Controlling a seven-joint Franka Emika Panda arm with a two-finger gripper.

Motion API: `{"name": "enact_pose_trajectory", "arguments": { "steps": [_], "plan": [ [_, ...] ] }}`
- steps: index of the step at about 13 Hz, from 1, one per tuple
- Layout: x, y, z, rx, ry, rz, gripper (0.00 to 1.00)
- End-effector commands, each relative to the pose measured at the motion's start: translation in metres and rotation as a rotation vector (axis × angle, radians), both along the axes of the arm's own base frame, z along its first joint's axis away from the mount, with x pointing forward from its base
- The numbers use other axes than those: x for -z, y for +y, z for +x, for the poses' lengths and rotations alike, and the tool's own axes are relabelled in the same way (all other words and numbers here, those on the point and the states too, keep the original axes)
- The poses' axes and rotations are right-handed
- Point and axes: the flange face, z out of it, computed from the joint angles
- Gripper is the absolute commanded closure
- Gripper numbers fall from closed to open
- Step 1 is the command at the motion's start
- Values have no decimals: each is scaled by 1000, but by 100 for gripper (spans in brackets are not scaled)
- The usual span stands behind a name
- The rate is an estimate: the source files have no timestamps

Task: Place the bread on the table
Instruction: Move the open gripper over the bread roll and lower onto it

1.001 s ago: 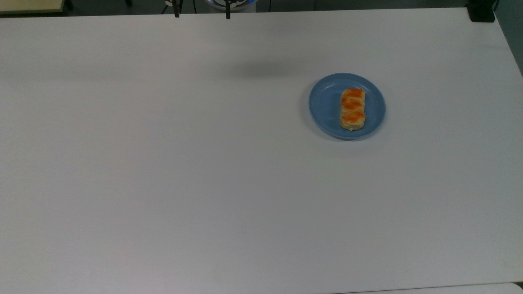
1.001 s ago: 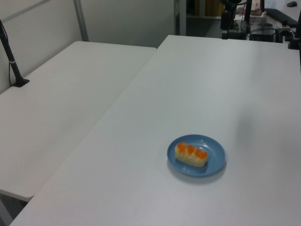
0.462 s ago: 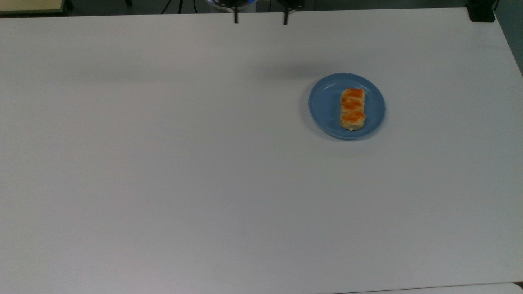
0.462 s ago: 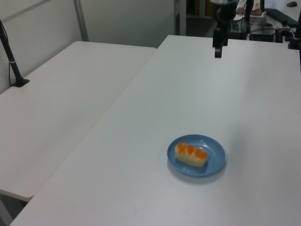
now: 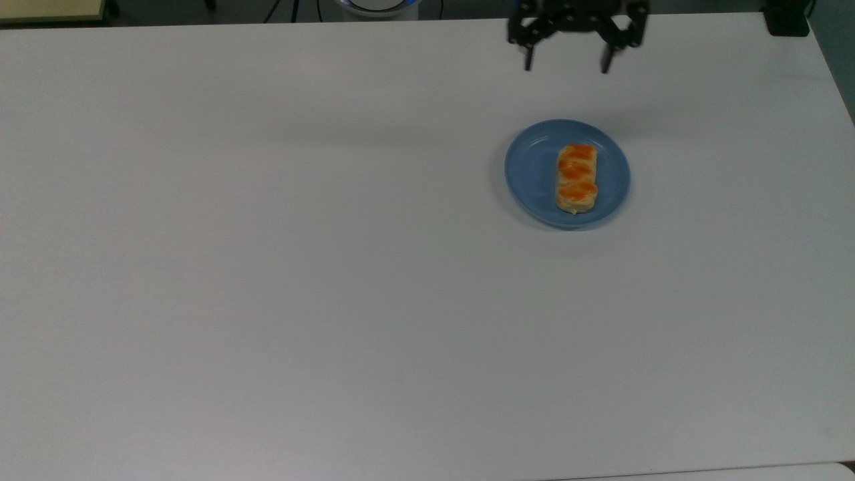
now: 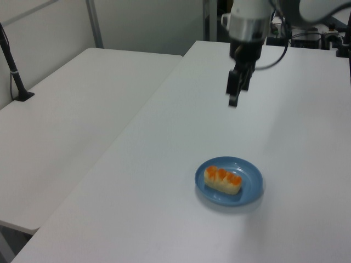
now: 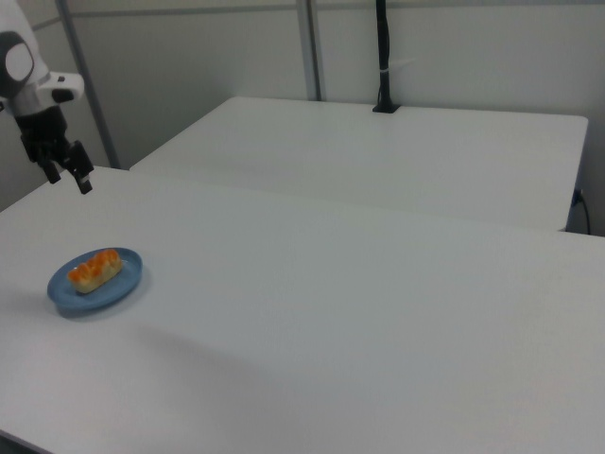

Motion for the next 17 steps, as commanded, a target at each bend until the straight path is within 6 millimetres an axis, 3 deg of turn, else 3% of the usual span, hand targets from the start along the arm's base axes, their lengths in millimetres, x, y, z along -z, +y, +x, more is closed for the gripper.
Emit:
{"name": "enact_pose_trajectory", "arguments": {
  "steps": [1, 3, 9, 15, 17],
  "plan": [
    [52, 34, 11, 23, 9, 17, 0],
    [96, 50, 17, 1, 40, -5, 0],
    [171, 59, 30, -10, 80, -40, 0],
    [216, 75, 18, 37, 77, -86, 1],
    [227, 77, 17, 34, 77, -83, 10]
  ]
}}
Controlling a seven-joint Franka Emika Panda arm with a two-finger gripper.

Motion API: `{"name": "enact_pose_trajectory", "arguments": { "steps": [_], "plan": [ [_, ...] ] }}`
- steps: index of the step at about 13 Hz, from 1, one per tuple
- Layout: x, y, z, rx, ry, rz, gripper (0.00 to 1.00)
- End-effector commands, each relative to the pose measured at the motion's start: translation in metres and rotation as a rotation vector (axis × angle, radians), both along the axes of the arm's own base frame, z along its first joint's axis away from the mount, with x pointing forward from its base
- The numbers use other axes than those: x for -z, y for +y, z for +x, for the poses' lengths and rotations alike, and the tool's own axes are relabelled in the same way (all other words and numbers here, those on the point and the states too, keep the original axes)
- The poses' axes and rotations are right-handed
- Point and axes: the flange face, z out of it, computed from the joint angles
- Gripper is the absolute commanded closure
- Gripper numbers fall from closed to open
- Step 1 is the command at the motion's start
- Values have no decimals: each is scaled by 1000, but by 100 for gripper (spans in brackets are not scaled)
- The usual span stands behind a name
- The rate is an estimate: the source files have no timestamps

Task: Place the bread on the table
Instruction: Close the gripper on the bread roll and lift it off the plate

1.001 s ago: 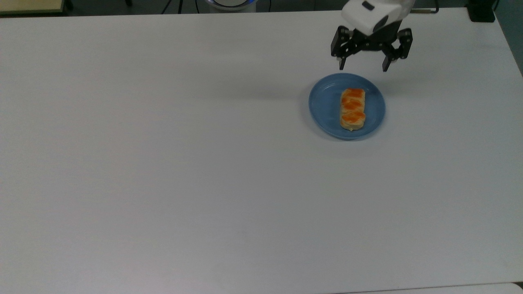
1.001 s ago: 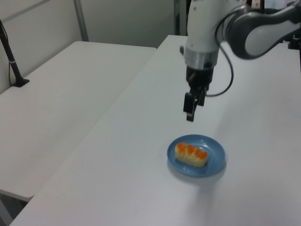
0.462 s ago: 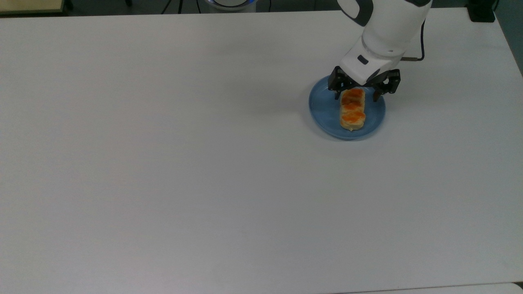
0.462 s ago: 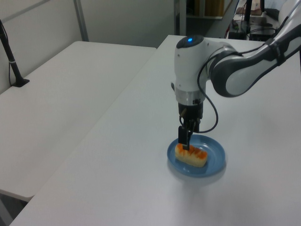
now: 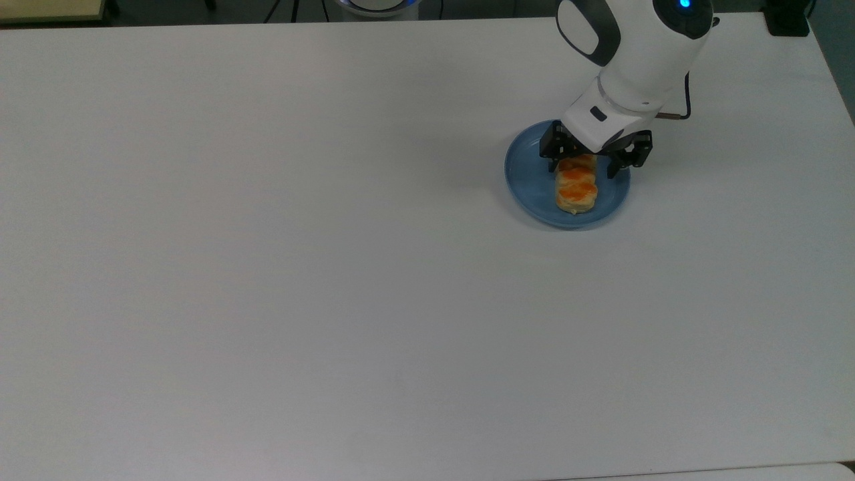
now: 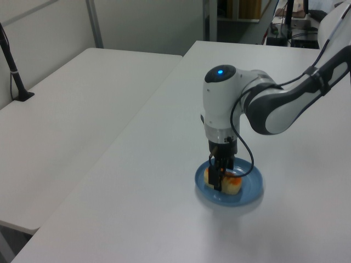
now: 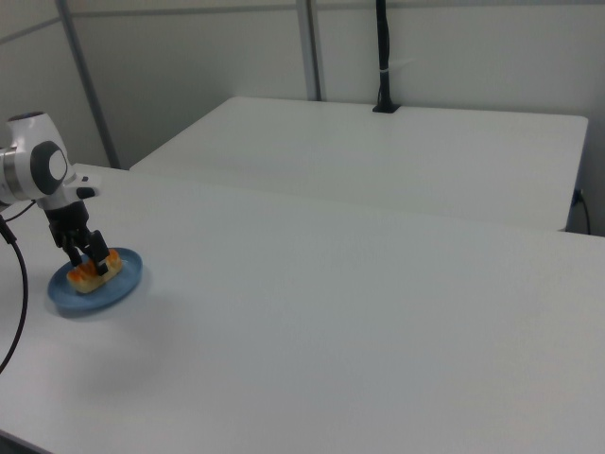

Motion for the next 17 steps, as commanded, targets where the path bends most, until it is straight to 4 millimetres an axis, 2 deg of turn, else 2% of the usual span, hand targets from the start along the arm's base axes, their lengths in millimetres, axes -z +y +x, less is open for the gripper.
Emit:
{"name": "enact_pose_trajectory", "arguments": {
  "steps": [1, 2, 5, 8, 11, 14, 15, 16, 17],
  "plan": [
    [11, 1, -5, 17, -19, -3, 13],
    [11, 1, -5, 17, -19, -3, 18],
    [11, 1, -5, 16, -19, -3, 53],
    [9, 0, -4, 14, -20, -3, 62],
    [-6, -3, -3, -10, -28, 0, 62],
    [-52, -11, -9, -79, -28, -12, 62],
    [-73, -18, -11, -143, -32, -13, 62],
    [-91, -31, -9, -189, -31, -16, 62],
    [-99, -41, -7, -207, -21, -23, 62]
  ]
}}
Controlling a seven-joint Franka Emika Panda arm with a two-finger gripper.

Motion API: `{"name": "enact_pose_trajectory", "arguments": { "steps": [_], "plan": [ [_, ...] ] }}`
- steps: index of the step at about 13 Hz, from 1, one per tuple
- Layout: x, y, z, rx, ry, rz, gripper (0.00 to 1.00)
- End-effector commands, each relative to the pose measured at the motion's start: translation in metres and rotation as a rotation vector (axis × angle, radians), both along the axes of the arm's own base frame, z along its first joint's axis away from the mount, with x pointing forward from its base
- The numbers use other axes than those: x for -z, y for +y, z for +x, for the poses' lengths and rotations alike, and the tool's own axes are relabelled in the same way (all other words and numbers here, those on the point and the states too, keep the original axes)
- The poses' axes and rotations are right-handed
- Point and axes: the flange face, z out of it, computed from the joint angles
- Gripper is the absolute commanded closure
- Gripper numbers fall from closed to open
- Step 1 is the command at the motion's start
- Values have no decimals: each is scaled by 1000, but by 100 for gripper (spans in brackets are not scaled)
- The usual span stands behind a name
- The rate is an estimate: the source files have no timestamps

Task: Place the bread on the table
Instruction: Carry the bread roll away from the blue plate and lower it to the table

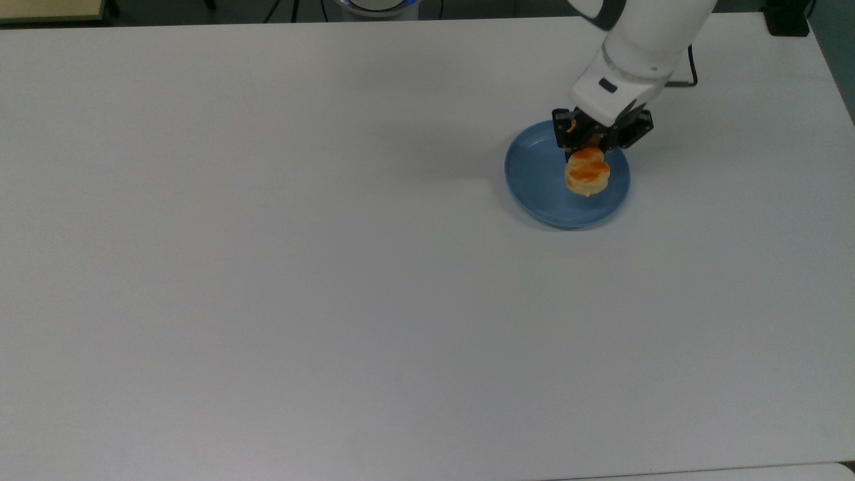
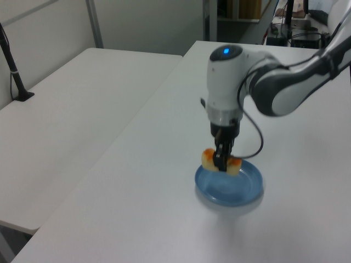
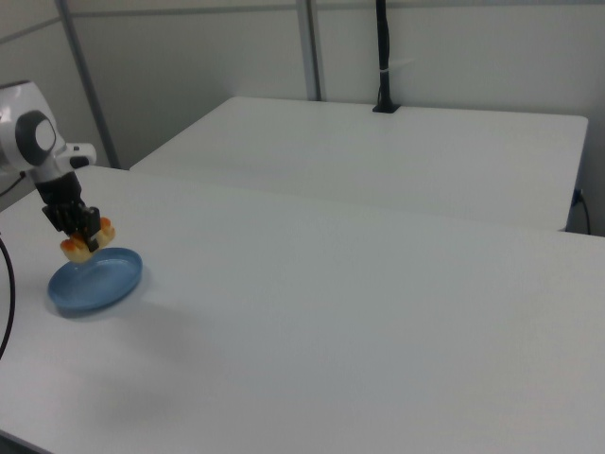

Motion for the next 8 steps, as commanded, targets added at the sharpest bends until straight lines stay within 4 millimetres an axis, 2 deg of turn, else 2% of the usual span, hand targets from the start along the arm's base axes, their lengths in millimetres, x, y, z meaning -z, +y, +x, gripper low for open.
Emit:
{"name": "enact_pose_trajectory", "arguments": {
  "steps": [1, 2, 4, 7, 8],
  "plan": [
    [-36, -34, -2, -76, 15, -28, 62],
    [-36, -46, 3, -71, 21, -31, 62],
    [-35, -84, 22, -51, 27, -32, 62],
    [-35, -200, 63, -25, 42, -35, 62],
    [-36, -224, 68, -24, 44, -34, 62]
  ]
}}
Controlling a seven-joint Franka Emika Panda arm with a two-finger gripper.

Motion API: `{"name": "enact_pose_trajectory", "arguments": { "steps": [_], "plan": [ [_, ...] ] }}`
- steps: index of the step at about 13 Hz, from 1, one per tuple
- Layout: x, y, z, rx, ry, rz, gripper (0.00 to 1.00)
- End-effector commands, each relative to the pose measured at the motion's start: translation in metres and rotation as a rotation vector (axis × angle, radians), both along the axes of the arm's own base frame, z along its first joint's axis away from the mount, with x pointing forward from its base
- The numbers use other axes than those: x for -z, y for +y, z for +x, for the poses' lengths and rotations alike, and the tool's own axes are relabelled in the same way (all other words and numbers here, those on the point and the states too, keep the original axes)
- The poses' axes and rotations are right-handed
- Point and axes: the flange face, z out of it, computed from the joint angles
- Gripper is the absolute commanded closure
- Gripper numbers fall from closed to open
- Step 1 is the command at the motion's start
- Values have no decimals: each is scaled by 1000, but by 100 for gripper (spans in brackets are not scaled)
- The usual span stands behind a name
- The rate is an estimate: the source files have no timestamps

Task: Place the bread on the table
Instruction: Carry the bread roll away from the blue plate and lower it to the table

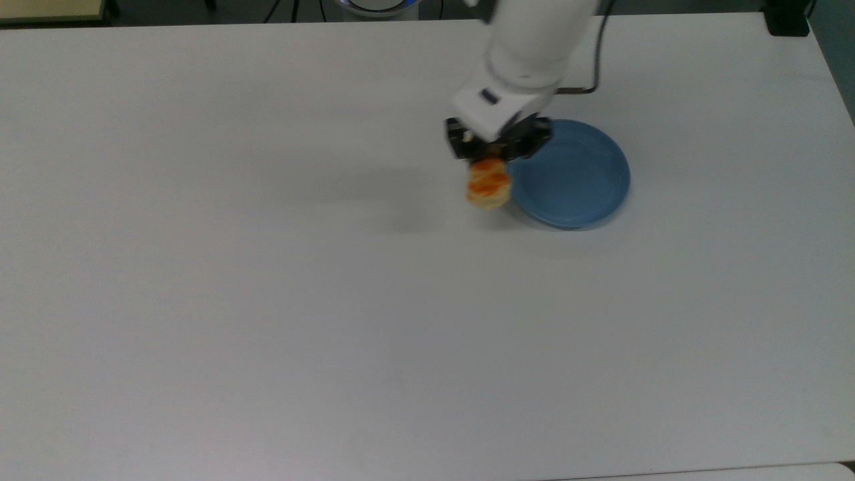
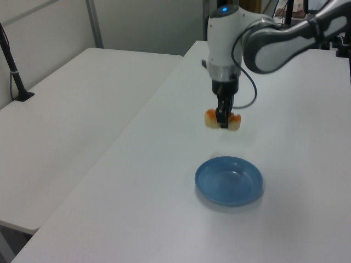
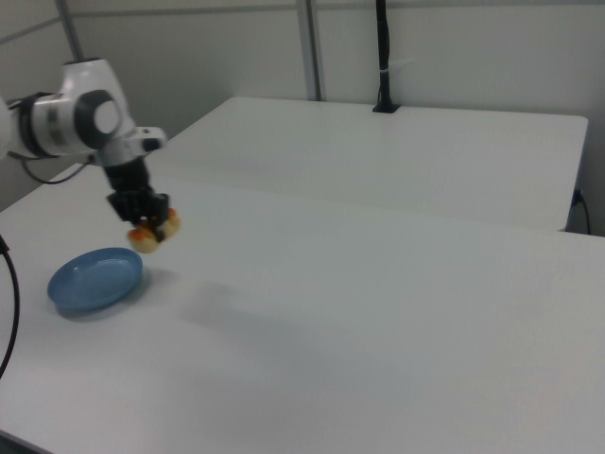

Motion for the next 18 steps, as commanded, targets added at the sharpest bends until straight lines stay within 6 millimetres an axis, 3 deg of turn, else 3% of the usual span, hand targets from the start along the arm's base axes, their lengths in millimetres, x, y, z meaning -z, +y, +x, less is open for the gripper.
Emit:
{"name": "enact_pose_trajectory", "arguments": {
  "steps": [1, 4, 5, 7, 11, 13, 14, 15, 16, 18],
  "plan": [
    [-4, -111, 21, 3, 19, -7, 62],
    [0, -181, 28, 2, 25, -3, 62],
    [4, -192, 29, 3, 29, -3, 62],
    [21, -195, 35, 4, 16, 2, 62],
    [76, -216, 48, -6, -15, -26, 61],
    [90, -225, 53, 5, -34, -20, 60],
    [93, -226, 54, 6, -34, -19, 51],
    [96, -226, 54, 7, -32, -18, 36],
    [101, -225, 55, 8, -32, -17, 5],
    [99, -226, 56, 8, -36, -17, 0]
  ]
}}
